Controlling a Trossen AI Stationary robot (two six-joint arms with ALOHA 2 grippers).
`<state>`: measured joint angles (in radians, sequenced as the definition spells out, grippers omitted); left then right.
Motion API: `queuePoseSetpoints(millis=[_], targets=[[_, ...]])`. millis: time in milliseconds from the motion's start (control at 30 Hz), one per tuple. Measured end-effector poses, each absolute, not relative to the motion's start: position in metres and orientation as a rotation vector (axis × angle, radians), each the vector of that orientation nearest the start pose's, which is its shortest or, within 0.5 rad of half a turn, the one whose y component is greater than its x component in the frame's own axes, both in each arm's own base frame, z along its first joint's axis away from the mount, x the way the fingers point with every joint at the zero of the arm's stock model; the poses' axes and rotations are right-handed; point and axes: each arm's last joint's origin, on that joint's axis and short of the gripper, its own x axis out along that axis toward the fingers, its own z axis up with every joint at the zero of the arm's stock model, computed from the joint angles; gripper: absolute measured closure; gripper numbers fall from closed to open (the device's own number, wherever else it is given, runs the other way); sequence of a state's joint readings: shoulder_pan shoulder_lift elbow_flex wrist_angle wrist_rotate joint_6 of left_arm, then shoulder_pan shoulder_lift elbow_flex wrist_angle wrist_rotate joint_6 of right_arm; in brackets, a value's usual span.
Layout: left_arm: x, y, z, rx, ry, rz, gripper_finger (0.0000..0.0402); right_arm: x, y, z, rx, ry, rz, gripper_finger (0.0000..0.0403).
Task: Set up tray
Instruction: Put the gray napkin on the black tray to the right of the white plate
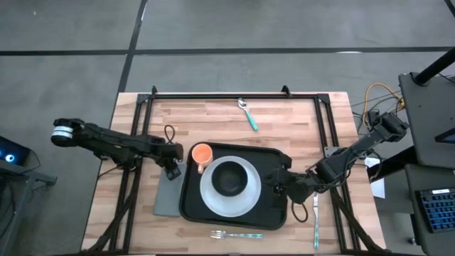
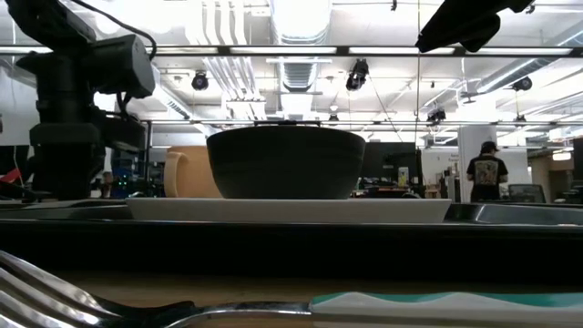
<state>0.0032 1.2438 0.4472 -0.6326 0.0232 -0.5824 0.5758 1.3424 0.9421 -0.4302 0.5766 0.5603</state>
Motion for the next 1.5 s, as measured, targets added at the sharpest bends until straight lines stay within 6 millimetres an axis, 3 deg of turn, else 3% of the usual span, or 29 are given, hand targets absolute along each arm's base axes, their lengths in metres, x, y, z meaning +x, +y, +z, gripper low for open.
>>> queuePoseSetpoints(millis=[167, 367, 633, 1100, 1500], targets=[[0.163, 0.001, 0.137, -0.483, 1.311, 0.395, 0.0306, 0.236, 0.135, 0.253, 0.083, 0.664, -0.190, 0.0328], [0.155, 0.001, 0.124, -0.475, 1.367, 0.437, 0.0390, 0.236, 0.135, 0.253, 0.080, 0.663, -0.188, 0.0328], [0.155, 0.001, 0.123, -0.502, 1.380, 0.508, 0.0400, 0.236, 0.135, 0.253, 0.072, 0.663, -0.185, 0.0328], [0.176, 0.002, 0.177, -0.457, 1.397, 0.504, 0.0401, 0.236, 0.134, 0.253, 0.045, 0.660, -0.191, 0.0328], [0.190, 0.000, 0.246, -0.408, 1.363, 0.523, 0.0402, 0.236, 0.134, 0.253, 0.030, 0.654, -0.201, 0.0328]])
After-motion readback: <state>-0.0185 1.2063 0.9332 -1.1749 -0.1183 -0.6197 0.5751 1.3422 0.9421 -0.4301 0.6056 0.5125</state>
